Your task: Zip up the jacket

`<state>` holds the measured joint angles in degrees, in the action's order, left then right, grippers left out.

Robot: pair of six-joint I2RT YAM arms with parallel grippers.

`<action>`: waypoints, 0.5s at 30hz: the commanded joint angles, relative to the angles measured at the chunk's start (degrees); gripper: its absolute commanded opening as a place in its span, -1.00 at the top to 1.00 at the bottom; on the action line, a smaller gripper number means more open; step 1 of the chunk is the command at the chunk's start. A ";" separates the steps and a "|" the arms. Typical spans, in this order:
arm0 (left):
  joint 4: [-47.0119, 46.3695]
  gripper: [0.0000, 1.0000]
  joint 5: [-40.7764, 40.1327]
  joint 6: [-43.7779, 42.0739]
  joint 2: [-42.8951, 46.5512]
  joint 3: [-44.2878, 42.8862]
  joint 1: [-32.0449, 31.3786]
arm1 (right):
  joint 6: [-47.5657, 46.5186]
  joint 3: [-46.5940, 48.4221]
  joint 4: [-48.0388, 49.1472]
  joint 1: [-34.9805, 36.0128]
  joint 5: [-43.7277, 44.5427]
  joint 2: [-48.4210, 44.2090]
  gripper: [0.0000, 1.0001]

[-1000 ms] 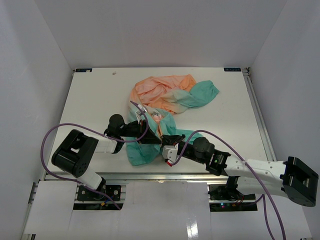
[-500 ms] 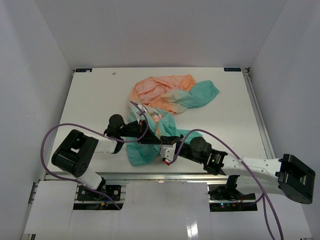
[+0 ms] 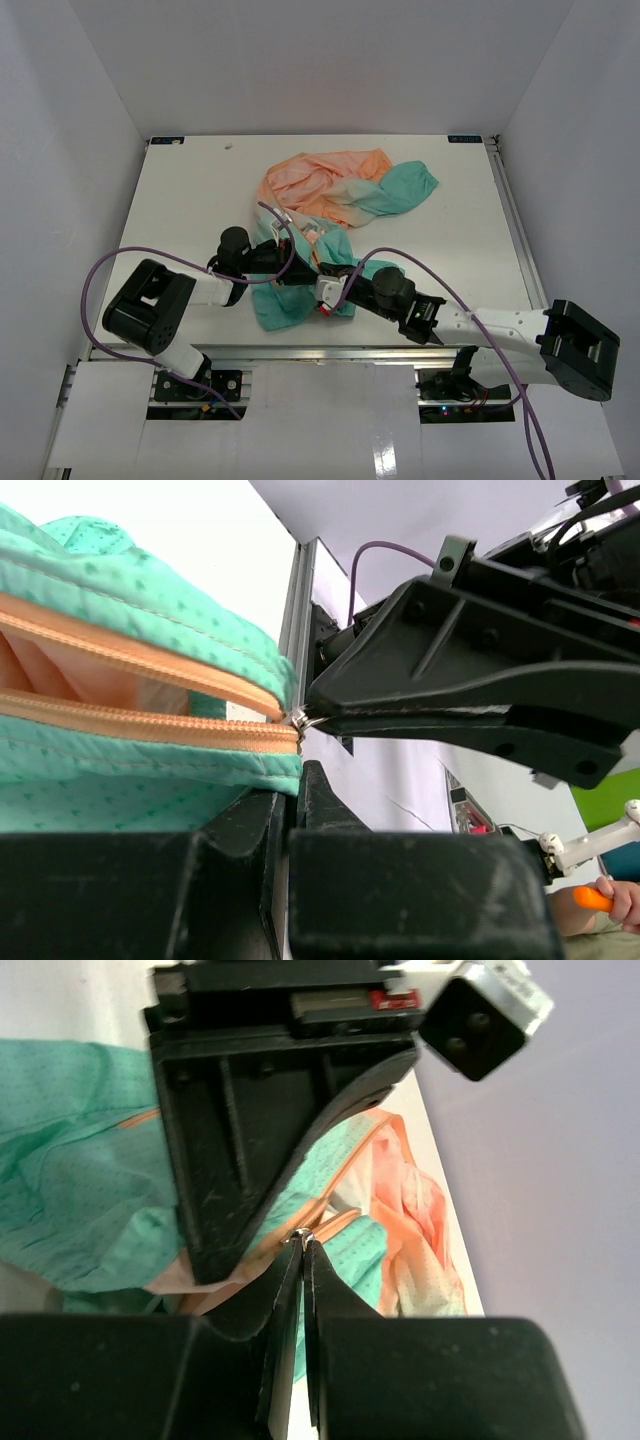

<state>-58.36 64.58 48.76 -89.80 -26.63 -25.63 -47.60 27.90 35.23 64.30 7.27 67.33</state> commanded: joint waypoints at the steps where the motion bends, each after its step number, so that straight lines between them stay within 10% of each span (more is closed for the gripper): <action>1: 3.67 1.00 1.68 -1.92 2.19 -0.26 -1.00 | 2.40 5.80 10.47 -2.98 1.65 0.04 0.85; 15: 5.86 1.00 -0.39 -2.52 4.26 1.38 -1.52 | 7.79 11.41 9.27 -9.82 -2.94 5.65 0.85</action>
<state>-55.83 61.70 47.01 -88.10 -26.83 -26.00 -42.17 33.20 36.16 58.57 2.28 71.59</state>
